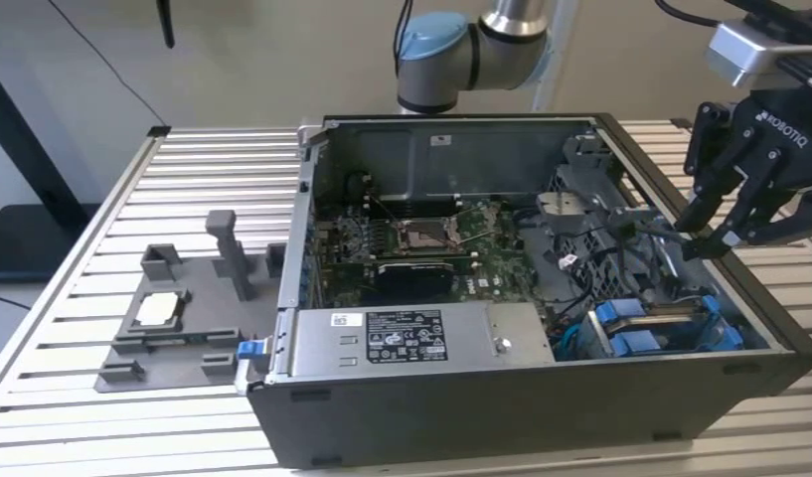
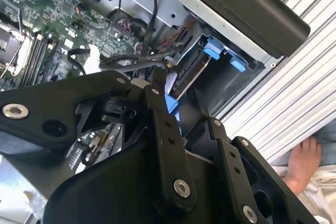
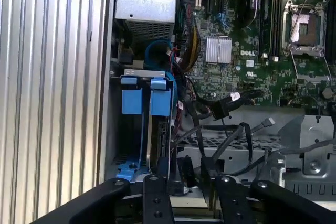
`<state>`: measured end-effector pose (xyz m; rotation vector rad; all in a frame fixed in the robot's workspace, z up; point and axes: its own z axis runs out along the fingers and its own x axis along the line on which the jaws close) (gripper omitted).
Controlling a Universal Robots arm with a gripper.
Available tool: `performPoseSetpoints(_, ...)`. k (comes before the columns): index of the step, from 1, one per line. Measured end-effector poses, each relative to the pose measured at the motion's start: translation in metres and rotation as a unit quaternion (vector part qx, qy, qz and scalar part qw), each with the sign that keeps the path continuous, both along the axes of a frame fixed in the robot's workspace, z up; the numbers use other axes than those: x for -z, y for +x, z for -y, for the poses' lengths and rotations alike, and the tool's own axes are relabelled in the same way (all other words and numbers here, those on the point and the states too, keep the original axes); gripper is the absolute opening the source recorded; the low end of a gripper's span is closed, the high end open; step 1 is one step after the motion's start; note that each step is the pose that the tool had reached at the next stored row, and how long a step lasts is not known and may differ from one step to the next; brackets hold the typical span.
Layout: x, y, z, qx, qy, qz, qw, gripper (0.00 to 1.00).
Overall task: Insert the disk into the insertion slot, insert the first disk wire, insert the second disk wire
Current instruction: 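Insert the first disk wire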
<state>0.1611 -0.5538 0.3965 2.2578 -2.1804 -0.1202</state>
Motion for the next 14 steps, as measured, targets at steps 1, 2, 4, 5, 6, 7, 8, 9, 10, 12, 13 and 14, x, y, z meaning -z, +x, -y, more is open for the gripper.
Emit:
performPoseSetpoints(1, 0.0006, -0.0005, -0.0016, -0.001, -0.0012, 0.004, 0.99999, 0.38)
performPoseSetpoints(2, 0.0013, -0.0012, -0.0028, -0.001, -0.0024, 0.0079, 0.99997, 0.38)
performPoseSetpoints(4, 0.0028, -0.0037, -0.0044, -0.002, -0.0045, 0.0152, 0.99987, 0.38)
performPoseSetpoints(5, 0.0035, -0.005, -0.0048, -0.002, -0.0058, 0.0179, 0.99982, 0.38)
performPoseSetpoints(6, 0.0041, -0.0061, -0.0049, -0.002, -0.0077, 0.0197, 0.99978, 0.38)
performPoseSetpoints(7, 0.0044, -0.0068, -0.0049, -0.002, -0.0099, 0.0209, 0.99973, 0.38)
performPoseSetpoints(8, 0.0047, -0.0073, -0.0049, -0.003, -0.0121, 0.0222, 0.99968, 0.38)
performPoseSetpoints(9, 0.005, -0.0075, -0.0049, -0.004, -0.0142, 0.0238, 0.99961, 0.38)
performPoseSetpoints(10, 0.0053, -0.0078, -0.0049, -0.005, -0.0161, 0.0252, 0.99954, 0.38)
performPoseSetpoints(12, 0.0056, -0.0079, -0.0049, -0.006, -0.0165, 0.0253, 0.99953, 0.38)
performPoseSetpoints(13, 0.0055, -0.0079, -0.0049, -0.006, -0.0165, 0.0254, 0.99952, 0.38)
performPoseSetpoints(14, 0.0056, -0.0079, -0.0049, -0.006, -0.0166, 0.0255, 0.99952, 0.38)
